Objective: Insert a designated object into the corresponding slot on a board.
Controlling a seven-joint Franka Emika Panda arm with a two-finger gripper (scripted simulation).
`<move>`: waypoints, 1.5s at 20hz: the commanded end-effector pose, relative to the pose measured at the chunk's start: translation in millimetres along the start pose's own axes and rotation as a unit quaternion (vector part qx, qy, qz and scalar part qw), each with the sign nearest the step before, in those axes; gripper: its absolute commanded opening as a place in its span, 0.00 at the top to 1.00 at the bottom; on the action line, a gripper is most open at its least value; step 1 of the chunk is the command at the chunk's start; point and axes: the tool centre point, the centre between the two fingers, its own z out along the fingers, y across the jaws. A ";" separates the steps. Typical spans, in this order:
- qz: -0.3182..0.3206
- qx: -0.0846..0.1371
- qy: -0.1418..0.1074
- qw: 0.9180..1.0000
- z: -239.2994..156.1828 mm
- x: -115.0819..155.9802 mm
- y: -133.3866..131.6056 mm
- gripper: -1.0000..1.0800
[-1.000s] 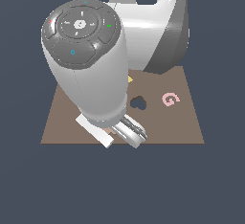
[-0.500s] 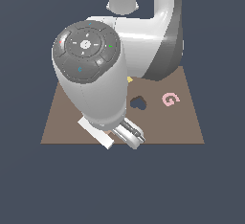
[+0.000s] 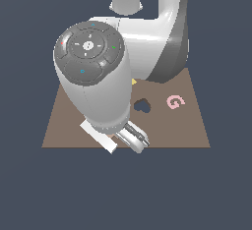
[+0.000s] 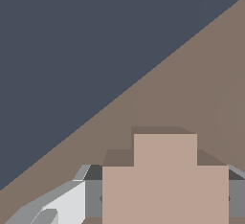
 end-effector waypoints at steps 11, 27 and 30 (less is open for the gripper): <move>-0.045 0.000 0.000 0.999 -0.5 -6.4 2.4 1.00; -0.267 0.000 0.000 0.964 -3.3 -34.2 22.1 1.00; -0.324 0.000 0.000 0.946 -4.0 -39.8 29.3 1.00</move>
